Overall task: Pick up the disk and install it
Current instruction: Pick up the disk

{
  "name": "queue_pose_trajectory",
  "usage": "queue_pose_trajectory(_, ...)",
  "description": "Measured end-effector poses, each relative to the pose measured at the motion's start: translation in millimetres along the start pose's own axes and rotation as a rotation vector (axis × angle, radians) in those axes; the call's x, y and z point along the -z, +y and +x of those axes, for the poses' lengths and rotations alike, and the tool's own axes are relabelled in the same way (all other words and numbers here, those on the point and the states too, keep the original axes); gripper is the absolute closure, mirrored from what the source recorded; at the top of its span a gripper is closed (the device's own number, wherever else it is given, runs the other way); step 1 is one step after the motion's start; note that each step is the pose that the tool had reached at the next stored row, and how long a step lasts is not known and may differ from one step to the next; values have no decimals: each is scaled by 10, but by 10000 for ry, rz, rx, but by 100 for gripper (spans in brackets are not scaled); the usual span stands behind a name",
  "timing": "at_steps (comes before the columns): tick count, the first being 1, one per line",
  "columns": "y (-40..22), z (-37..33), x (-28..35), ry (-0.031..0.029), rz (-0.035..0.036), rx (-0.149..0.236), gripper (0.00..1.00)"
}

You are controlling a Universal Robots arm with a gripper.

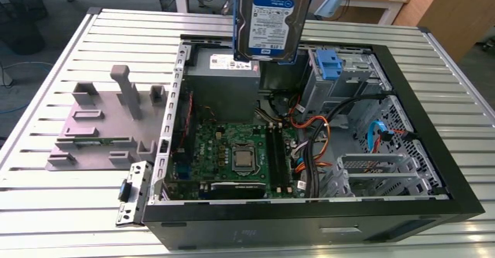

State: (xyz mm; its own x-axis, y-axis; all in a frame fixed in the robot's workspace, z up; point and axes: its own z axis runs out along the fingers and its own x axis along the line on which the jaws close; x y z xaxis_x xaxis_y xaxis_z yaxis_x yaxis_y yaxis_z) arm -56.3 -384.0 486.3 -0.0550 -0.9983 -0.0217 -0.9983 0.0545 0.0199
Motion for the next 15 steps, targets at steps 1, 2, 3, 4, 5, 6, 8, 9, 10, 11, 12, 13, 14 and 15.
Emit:
queue_pose_trajectory(1, -1, 8, 0, 1, 0, 0, 65)
queue_pose_trajectory(2, -1, 16, 0, 0, 0, -1, 65)
queue_pose_trajectory(3, -2, 25, 0, 0, 0, 0, 65)
queue_pose_trajectory(4, -2, 34, 0, 0, 0, 0, 65)
queue_pose_trajectory(5, -3, 43, 1, 0, 0, -1, 65)
queue_pose_trajectory(6, -3, 51, 1, 0, 0, -1, 65)
queue_pose_trajectory(8, -4, 66, 1, 1, 0, -1, 65)
queue_pose_trajectory(9, -4, 74, 1, 1, 0, -1, 65)
queue_pose_trajectory(10, -5, 82, 1, 0, 0, -2, 65)
queue_pose_trajectory(11, -5, 90, 1, 1, 0, -2, 65)
queue_pose_trajectory(12, -6, 97, 1, 1, 0, -1, 65)
queue_pose_trajectory(13, -6, 104, 1, 1, 0, -2, 65)
queue_pose_trajectory(14, -6, 111, 1, 1, 0, -2, 65)
queue_pose_trajectory(15, -7, 118, 1, 1, -1, -1, 65)
